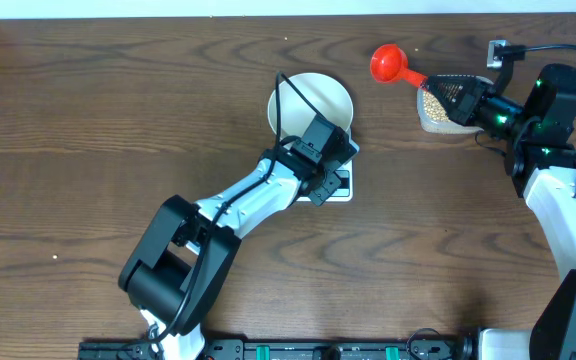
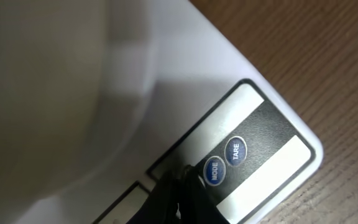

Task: Scoop item into bowl and weigh 50g on scale

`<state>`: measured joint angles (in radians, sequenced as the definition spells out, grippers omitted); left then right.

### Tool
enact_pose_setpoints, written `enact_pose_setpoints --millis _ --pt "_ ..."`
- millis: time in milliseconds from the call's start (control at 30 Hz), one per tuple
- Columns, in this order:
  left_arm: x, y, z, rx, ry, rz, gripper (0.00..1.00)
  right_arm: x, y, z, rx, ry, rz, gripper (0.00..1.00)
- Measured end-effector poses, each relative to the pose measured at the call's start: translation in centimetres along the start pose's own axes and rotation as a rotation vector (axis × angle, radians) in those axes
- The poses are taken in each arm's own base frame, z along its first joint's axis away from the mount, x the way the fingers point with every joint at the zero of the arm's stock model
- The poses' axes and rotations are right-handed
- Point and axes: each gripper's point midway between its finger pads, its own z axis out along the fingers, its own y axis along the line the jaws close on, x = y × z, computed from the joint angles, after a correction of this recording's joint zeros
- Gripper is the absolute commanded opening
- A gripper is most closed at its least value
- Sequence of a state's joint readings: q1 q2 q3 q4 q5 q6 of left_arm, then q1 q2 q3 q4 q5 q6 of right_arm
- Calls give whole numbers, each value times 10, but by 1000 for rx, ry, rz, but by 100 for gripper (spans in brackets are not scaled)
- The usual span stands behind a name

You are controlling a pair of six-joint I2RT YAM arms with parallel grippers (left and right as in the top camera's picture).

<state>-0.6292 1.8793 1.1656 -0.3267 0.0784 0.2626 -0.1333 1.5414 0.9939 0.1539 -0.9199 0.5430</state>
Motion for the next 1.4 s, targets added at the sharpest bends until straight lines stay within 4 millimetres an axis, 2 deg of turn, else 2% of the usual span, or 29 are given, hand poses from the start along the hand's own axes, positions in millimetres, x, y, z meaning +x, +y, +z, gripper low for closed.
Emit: enact_pose_setpoints --millis 233,833,900,1067,1133,1200,1400 --pt "-16 4 -23 -19 -65 1 7 0 0 0 0 0 -3 1" --pt "-16 4 -27 -19 -68 -28 7 1 -1 0 3 5 3 1" --pt "-24 5 -40 -25 -102 -33 7 3 -2 0 5 9 9 1" --pt "-51 15 -95 -58 -250 -53 7 13 -7 0 25 44 31 1" --pt "-56 18 -110 -67 -288 -59 7 17 -9 -1 33 59 38 1" --pt "-58 19 -115 -70 -299 -61 7 21 -11 -1 39 71 46 1" --pt "-54 18 -111 -66 -280 -64 8 23 -12 -1 41 77 21 1"
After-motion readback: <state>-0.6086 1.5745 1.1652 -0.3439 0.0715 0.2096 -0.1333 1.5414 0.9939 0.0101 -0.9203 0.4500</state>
